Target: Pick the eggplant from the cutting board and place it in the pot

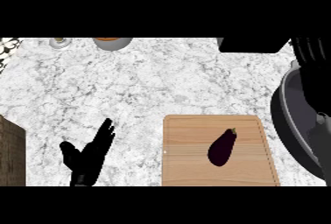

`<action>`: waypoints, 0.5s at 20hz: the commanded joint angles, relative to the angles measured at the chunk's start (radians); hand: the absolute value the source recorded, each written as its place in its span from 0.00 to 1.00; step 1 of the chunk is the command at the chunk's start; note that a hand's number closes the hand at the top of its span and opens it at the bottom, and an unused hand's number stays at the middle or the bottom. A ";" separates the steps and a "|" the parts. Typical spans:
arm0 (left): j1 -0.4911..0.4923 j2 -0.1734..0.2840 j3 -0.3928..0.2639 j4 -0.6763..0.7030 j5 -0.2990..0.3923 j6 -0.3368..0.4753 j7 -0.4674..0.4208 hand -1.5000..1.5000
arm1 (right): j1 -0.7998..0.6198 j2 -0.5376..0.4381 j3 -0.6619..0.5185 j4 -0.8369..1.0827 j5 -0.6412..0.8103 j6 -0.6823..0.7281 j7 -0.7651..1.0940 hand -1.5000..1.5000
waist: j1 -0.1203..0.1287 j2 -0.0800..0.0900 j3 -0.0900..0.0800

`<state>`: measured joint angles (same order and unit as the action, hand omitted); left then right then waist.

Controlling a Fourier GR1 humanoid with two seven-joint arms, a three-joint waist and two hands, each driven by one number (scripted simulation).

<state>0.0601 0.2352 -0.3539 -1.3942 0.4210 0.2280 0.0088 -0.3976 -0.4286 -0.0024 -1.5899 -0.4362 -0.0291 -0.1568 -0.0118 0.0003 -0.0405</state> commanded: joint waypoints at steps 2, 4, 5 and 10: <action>-0.007 0.025 0.054 -0.039 -0.034 0.035 -0.087 0.50 | 0.123 -0.078 -0.012 -0.112 0.198 -0.150 -0.011 1.00 | -0.027 -0.018 0.038; -0.032 0.049 0.108 -0.066 -0.066 0.086 -0.144 0.50 | 0.166 -0.123 -0.048 -0.137 0.314 -0.261 -0.014 1.00 | -0.072 -0.046 0.034; -0.051 0.067 0.130 -0.084 -0.085 0.108 -0.162 0.50 | 0.199 -0.158 -0.076 -0.139 0.366 -0.288 -0.036 1.00 | -0.101 -0.055 0.035; -0.033 0.085 0.175 -0.116 -0.091 0.148 -0.187 0.50 | 0.436 -0.151 -0.190 -0.003 0.559 -0.574 0.076 0.00 | -0.182 -0.045 0.035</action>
<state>0.0265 0.3030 -0.2191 -1.4773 0.3483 0.3357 -0.1416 -0.1059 -0.5930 -0.1412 -1.6162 -0.0173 -0.4180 -0.1082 -0.1593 -0.0406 -0.0122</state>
